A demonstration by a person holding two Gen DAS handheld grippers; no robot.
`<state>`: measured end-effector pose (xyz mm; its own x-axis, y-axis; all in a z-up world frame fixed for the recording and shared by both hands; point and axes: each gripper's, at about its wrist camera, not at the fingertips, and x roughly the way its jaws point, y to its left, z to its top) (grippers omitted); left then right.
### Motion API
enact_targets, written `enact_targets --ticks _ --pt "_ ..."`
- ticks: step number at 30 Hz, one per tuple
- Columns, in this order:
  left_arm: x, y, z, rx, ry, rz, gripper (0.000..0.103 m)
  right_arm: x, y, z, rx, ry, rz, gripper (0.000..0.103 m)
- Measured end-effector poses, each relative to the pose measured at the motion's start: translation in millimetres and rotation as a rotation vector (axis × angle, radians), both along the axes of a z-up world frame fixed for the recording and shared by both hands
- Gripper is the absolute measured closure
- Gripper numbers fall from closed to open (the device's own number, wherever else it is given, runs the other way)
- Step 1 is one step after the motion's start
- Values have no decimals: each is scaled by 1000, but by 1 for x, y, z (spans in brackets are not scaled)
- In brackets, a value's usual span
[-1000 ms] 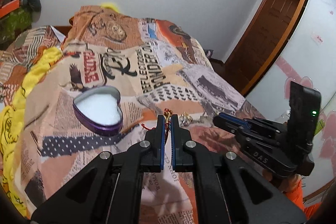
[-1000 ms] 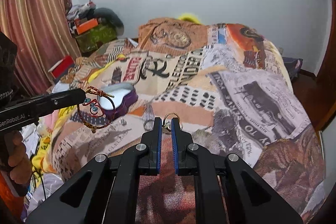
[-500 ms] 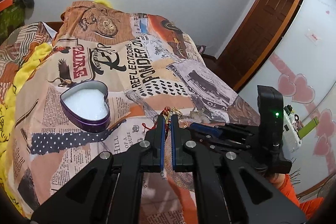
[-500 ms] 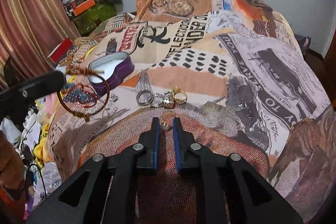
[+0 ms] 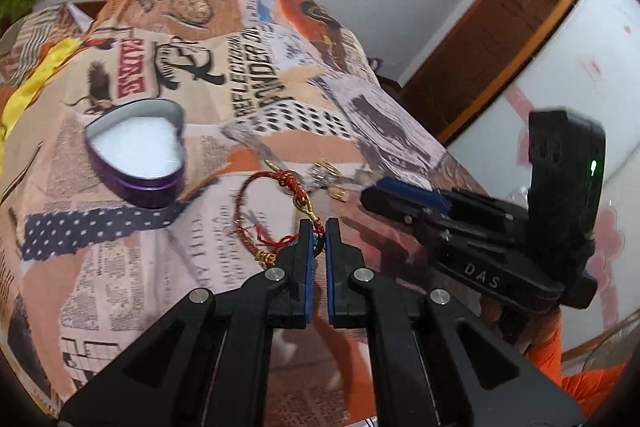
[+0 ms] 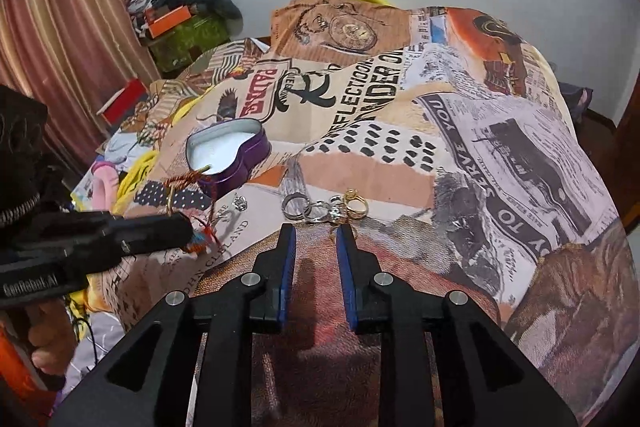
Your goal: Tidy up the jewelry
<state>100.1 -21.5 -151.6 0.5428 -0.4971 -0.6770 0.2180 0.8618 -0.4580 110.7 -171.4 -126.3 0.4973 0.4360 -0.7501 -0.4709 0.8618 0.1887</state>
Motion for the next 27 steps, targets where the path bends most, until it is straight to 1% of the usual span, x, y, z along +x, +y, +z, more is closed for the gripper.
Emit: enact_targets --ticks 3,6,9,11,13,14,17,20,22,24,27 --pt "2 -18 -4 35 8 -47 99 1 -8 3 9 -1 -22 84" --pt "2 -33 -7 93 8 -74 99 0 -14 6 14 -2 -39 84" --pt "-1 -37 -4 108 -7 -80 97 -1 -20 8 23 -1 -51 84" --pt "-2 -34 1 100 -16 -74 87 -1 -21 10 30 -4 -53 84" --pt "-4 -29 7 96 -38 -62 79 -2 -22 12 33 -9 -51 84" --pt "-6 -26 11 98 -50 -54 78 -2 -21 13 36 -12 -49 84" --pt "-7 -16 19 114 -79 -27 77 -3 -18 14 41 -15 -39 84" --pt "-3 -1 22 162 -106 34 76 -2 -13 12 35 -12 -26 84" --pt "4 11 17 187 -99 82 76 0 -9 10 32 -4 -14 84" --pt "15 24 8 216 -69 125 76 2 -3 6 25 6 -2 84" --pt "27 32 -8 246 -31 127 76 5 3 0 24 33 16 84"
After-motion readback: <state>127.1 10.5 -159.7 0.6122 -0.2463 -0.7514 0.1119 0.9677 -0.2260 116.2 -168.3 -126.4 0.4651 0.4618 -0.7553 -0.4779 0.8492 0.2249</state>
